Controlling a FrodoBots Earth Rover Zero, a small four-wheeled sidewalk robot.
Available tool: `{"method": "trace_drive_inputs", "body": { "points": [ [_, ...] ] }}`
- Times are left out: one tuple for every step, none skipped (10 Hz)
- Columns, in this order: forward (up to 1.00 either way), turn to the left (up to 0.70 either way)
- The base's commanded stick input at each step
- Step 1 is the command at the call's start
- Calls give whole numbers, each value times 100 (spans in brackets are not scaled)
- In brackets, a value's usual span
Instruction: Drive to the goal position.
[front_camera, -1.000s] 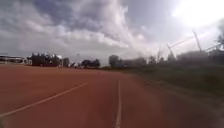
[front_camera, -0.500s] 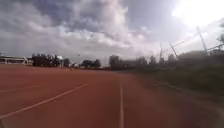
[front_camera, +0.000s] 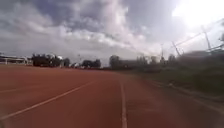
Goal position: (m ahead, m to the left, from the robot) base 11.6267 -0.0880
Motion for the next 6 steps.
{"method": "trace_drive_inputs", "body": {
  "points": [
    [70,0],
    [70,0],
    [70,0],
    [70,0],
    [70,0],
    [70,0]
  ]
}}
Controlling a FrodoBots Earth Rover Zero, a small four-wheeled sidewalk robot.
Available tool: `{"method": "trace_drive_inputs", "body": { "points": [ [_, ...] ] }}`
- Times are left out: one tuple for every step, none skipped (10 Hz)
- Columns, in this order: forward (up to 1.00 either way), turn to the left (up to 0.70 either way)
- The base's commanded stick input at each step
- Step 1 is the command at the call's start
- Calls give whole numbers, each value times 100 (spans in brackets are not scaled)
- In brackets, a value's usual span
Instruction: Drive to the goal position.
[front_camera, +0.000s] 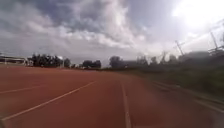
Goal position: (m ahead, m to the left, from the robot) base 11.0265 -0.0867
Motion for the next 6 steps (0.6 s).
{"method": "trace_drive_inputs", "body": {
  "points": [
    [70,0],
    [70,0],
    [70,0],
    [70,0],
    [70,0],
    [70,0]
  ]
}}
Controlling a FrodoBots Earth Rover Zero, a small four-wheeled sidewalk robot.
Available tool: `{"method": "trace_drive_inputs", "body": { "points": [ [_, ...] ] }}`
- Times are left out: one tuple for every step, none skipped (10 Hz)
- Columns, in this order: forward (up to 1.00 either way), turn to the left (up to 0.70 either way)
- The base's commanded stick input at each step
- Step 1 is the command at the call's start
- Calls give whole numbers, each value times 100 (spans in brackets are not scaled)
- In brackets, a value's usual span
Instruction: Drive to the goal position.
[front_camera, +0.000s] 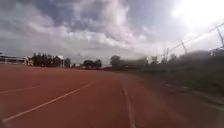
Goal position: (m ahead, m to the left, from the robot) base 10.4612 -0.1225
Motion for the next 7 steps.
{"method": "trace_drive_inputs", "body": {
  "points": [
    [70,0],
    [70,0],
    [70,0],
    [70,0],
    [70,0],
    [70,0],
    [70,0]
  ]
}}
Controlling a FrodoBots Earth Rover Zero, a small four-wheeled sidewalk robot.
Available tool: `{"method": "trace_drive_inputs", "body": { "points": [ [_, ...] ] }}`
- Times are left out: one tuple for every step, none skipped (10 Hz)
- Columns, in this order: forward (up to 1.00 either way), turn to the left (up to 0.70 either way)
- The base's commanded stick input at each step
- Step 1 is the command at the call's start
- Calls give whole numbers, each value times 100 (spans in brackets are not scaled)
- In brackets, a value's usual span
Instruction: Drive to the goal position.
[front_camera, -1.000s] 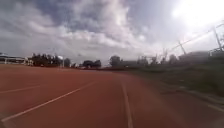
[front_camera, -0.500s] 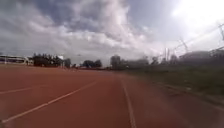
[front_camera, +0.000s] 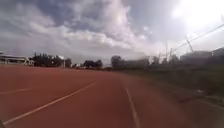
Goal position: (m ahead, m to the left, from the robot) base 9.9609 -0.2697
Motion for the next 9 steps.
{"method": "trace_drive_inputs", "body": {
  "points": [
    [70,0],
    [70,0],
    [70,0],
    [70,0],
    [70,0],
    [70,0],
    [70,0],
    [70,0],
    [70,0]
  ]
}}
